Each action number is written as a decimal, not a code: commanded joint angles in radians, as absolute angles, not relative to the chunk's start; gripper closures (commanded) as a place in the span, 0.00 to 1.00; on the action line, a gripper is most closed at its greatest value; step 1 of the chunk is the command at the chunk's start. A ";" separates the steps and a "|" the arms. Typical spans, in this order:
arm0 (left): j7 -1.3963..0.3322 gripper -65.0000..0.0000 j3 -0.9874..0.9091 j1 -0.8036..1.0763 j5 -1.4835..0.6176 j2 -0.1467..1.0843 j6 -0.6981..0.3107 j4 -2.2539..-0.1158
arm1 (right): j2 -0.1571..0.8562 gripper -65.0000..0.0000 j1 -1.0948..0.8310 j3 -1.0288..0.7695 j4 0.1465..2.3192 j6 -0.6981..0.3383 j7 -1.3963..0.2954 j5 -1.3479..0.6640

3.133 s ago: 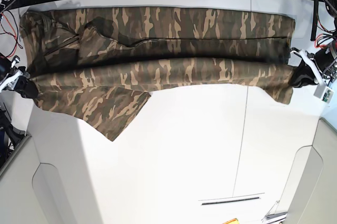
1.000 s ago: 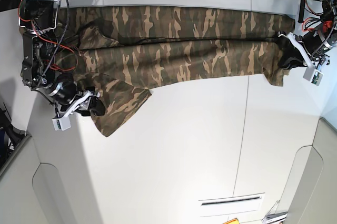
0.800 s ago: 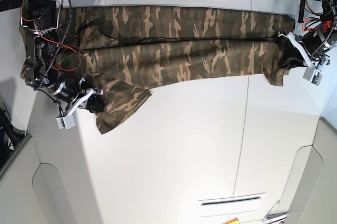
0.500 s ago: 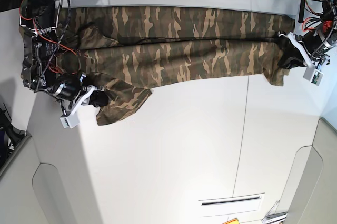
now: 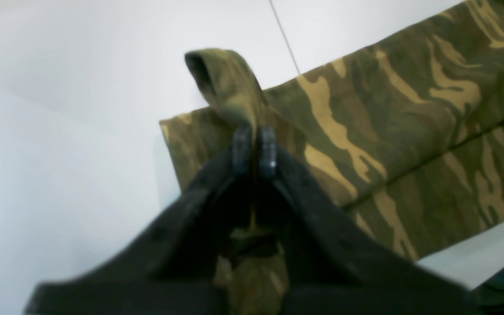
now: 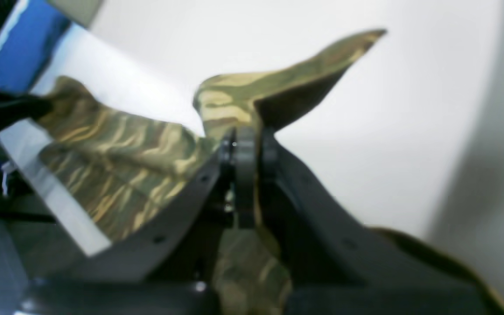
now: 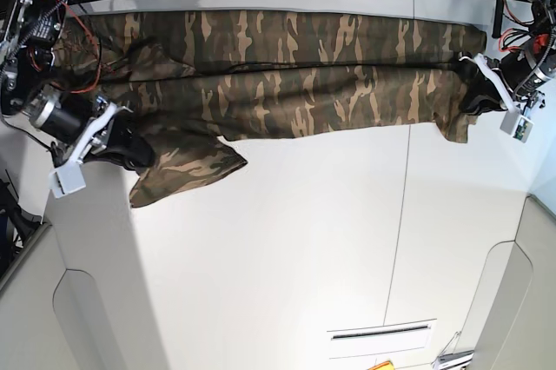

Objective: Fold the T-shirt properly
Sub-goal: 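Grasp the hanging sleeve end with the right gripper and tuck it in, then grasp both ends of the folded strip with both grippers, then lift the strip end with the left gripper and fold it toward the right gripper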

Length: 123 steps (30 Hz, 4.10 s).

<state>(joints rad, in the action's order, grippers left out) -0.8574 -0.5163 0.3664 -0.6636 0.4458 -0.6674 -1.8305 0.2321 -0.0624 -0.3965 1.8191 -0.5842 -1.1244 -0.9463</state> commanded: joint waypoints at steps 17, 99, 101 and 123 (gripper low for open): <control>-0.880 1.00 -0.526 0.452 -0.677 0.463 -0.674 -2.024 | 0.241 1.00 -0.414 -0.523 1.996 -0.602 -1.125 -1.050; -0.867 0.35 -0.529 0.447 -0.829 0.373 -0.695 -1.637 | 0.232 1.00 -0.272 -0.253 1.613 -0.598 -0.924 -0.786; -0.868 0.40 -0.529 0.447 -0.837 0.362 -0.696 -1.637 | 0.233 1.00 -0.272 -0.253 1.613 -0.598 -0.924 -0.786; -0.839 1.00 -0.532 0.447 -0.839 0.358 -0.693 -1.906 | 0.232 1.00 -0.272 -0.389 1.811 -0.599 -1.029 -0.927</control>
